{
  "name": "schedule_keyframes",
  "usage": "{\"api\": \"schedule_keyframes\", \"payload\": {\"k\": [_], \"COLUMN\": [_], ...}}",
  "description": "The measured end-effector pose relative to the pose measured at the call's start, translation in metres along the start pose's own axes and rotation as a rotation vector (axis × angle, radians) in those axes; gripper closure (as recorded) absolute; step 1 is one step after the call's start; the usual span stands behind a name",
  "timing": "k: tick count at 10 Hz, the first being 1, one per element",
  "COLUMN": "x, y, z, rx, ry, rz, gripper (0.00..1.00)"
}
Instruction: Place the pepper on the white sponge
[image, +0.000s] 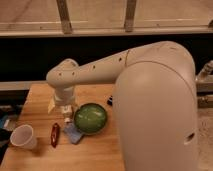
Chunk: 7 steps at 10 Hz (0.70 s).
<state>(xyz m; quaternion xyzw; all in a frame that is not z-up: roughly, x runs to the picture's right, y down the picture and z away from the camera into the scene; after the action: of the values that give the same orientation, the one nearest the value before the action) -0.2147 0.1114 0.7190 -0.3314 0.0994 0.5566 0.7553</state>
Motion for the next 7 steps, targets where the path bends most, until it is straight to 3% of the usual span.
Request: {"api": "schedule_keyframes", "payload": {"k": [3, 5, 7], "x": [0.006, 0.006, 0.008], "y": [0.041, 0.045, 0.051], "z": [0.02, 0.042, 0.073], "rx": [-0.009, -0.017, 0.001], "ry": [0.029, 0.057, 0.096], "rz": [-0.073, -0.078, -0.082], "gripper": [0.22, 0.22, 0.22]}}
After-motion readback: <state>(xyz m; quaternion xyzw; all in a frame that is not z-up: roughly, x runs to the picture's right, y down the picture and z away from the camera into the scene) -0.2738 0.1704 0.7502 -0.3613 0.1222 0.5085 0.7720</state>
